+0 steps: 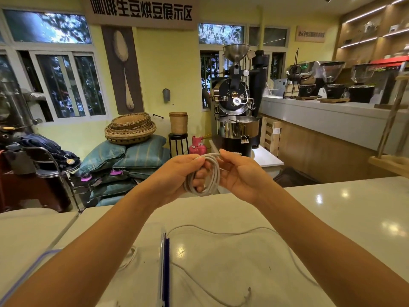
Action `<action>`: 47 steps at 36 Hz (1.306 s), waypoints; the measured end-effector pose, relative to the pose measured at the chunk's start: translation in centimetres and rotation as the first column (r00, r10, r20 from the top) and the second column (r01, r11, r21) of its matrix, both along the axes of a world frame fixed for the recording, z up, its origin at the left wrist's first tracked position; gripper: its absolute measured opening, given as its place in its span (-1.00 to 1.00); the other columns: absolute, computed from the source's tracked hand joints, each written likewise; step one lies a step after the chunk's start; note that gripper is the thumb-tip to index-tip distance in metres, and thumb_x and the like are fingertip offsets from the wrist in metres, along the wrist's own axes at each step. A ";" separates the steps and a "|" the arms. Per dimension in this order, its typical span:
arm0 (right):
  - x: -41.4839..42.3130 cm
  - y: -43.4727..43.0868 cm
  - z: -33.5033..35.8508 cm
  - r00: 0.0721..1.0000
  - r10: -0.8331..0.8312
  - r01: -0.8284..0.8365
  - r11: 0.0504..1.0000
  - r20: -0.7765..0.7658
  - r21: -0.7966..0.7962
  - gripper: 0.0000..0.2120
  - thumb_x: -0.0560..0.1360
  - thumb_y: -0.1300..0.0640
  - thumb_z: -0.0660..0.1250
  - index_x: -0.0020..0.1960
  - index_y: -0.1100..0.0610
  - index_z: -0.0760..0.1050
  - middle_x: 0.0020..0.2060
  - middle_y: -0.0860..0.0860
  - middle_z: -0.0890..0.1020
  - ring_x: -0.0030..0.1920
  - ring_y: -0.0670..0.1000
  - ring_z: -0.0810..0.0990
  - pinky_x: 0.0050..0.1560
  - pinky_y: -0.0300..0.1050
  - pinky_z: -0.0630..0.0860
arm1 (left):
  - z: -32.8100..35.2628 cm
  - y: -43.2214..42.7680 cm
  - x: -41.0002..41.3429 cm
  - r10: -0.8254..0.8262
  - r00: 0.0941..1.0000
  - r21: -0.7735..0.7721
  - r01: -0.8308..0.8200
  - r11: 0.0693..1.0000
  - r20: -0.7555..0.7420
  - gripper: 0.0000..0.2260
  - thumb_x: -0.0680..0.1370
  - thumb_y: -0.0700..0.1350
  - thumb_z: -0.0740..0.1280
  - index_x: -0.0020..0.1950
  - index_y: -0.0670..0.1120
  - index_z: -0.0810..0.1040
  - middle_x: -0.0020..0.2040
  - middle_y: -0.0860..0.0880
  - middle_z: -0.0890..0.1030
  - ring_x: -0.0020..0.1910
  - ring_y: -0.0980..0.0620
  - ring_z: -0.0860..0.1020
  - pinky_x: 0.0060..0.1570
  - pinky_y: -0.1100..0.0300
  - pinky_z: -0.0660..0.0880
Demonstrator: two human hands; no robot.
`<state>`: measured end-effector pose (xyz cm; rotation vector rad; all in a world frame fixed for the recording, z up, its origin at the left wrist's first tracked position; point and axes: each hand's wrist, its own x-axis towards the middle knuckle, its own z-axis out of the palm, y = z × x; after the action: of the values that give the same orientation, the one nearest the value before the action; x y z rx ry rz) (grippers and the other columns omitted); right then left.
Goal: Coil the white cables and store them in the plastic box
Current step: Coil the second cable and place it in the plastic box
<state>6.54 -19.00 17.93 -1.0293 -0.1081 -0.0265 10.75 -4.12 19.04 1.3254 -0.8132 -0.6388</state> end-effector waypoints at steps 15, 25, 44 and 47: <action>0.0 0.5 0.0 0.990 -0.137 0.139 0.974 0.022 -0.179 -0.88 0.47 0.34 0.19 -0.17 0.31 0.50 -0.28 0.11 0.58 -0.25 0.00 0.60 -0.25 -0.19 0.62 | -1.5 -0.6 0.5 0.320 0.936 0.025 -0.327 0.945 0.148 -0.75 0.60 -0.16 0.03 -0.22 -0.13 0.40 -0.54 0.09 0.40 -0.59 0.18 0.30 -0.56 0.35 0.32; -0.3 -0.6 0.5 0.997 0.073 -0.079 0.942 -0.030 -0.328 -0.79 0.46 0.32 0.22 -0.28 0.20 0.58 -0.41 0.00 0.67 -0.34 -0.07 0.66 -0.31 -0.27 0.60 | -1.9 -1.2 0.3 0.339 0.937 0.034 -0.343 0.939 0.084 -0.75 0.60 -0.14 0.03 -0.22 -0.10 0.38 -0.49 0.05 0.37 -0.57 0.17 0.30 -0.54 0.32 0.32; 0.0 0.9 -0.5 0.916 -0.278 0.400 0.605 0.288 -0.688 -0.92 0.26 0.27 0.48 -0.35 0.14 0.61 -0.40 -0.01 0.61 -0.31 -0.06 0.63 -0.26 -0.28 0.57 | -2.2 -1.8 -0.3 0.471 0.868 0.059 -0.484 0.873 0.159 -0.80 0.59 -0.11 0.07 -0.14 -0.05 0.45 -0.42 0.01 0.41 -0.58 0.21 0.37 -0.38 0.26 0.41; 0.2 1.2 -0.5 0.899 -0.313 0.434 0.545 0.306 -0.718 -0.90 0.26 0.25 0.49 -0.36 0.13 0.59 -0.38 0.01 0.60 -0.22 0.03 0.64 -0.16 -0.15 0.59 | -2.2 -1.7 -0.4 0.482 0.864 0.048 -0.492 0.869 0.146 -0.80 0.59 -0.11 0.06 -0.12 -0.06 0.44 -0.40 0.00 0.40 -0.53 0.18 0.36 -0.38 0.26 0.40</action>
<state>6.69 -17.85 17.47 -1.9263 -0.0167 -0.4961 10.34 -5.87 16.81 1.5882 -0.5207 -0.1843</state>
